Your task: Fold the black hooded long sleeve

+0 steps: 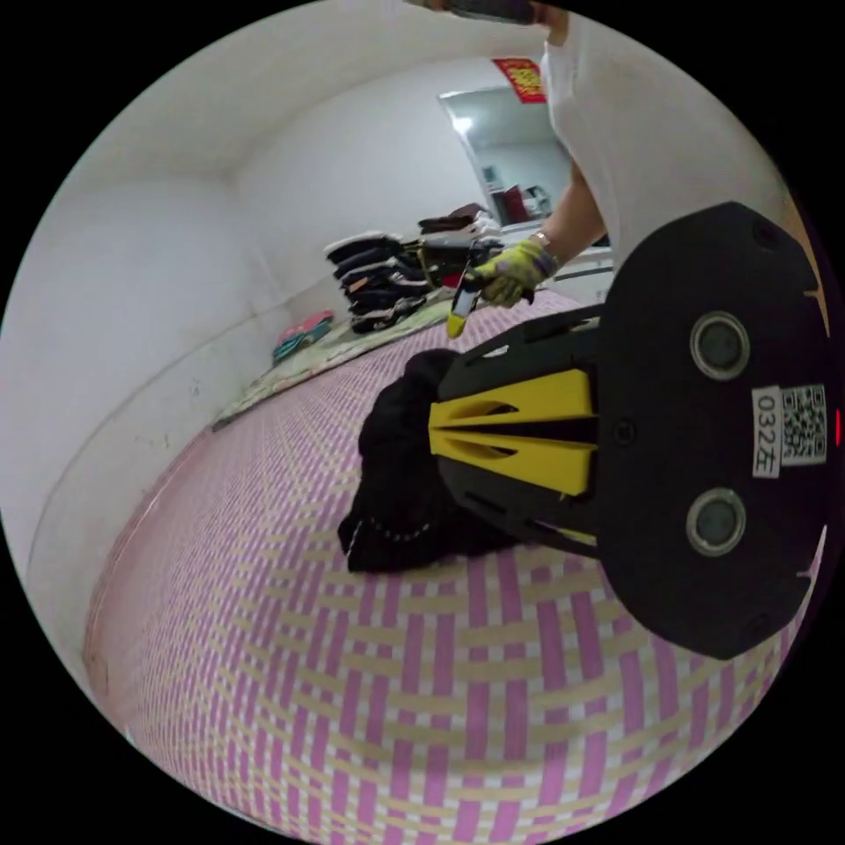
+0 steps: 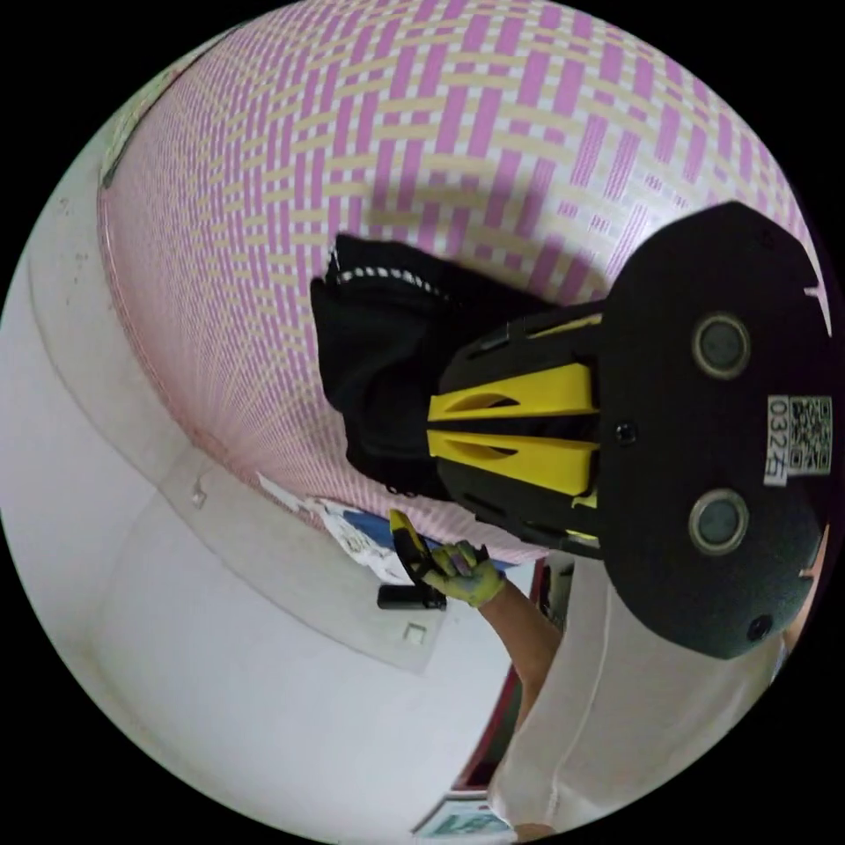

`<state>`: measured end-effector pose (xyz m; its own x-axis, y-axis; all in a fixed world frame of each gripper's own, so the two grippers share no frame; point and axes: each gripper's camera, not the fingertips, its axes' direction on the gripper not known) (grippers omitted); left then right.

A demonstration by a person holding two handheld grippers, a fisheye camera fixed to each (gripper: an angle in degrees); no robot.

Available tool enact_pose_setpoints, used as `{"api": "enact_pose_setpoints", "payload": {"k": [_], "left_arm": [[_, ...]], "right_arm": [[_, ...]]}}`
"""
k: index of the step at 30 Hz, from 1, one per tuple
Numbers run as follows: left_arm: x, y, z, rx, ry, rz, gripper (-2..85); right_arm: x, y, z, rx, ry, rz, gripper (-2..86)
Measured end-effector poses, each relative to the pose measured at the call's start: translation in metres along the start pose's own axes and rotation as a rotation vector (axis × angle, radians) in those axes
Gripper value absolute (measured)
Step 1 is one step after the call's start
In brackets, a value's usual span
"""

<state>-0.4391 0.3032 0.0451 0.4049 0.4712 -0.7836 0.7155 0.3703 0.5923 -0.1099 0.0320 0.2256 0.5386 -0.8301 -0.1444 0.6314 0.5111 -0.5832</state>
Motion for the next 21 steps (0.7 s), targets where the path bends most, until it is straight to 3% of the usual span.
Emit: {"api": "enact_pose_setpoints", "payload": {"k": [3,5,9,14,21], "left_arm": [[0.006,0.011,0.047,-0.187,-0.014,-0.004,-0.8],[-0.001,0.021,0.077,-0.331,-0.122,-0.037,-0.9],[0.008,0.026,0.070,-0.295,-0.067,-0.026,-0.8],[0.034,0.066,0.003,-0.158,0.047,0.064,1.6],[0.032,0.173,-0.031,-0.267,-0.015,0.057,8.9]], "right_arm": [[-0.007,0.000,0.038,-0.128,0.011,-0.018,-0.4],[0.002,0.005,0.065,-0.250,0.140,0.040,-0.7],[0.010,0.013,0.059,-0.238,0.113,0.090,0.4],[-0.007,0.056,-0.008,-0.073,0.037,0.025,4.9],[0.009,0.163,-0.034,-0.105,-0.051,0.051,6.8]]}}
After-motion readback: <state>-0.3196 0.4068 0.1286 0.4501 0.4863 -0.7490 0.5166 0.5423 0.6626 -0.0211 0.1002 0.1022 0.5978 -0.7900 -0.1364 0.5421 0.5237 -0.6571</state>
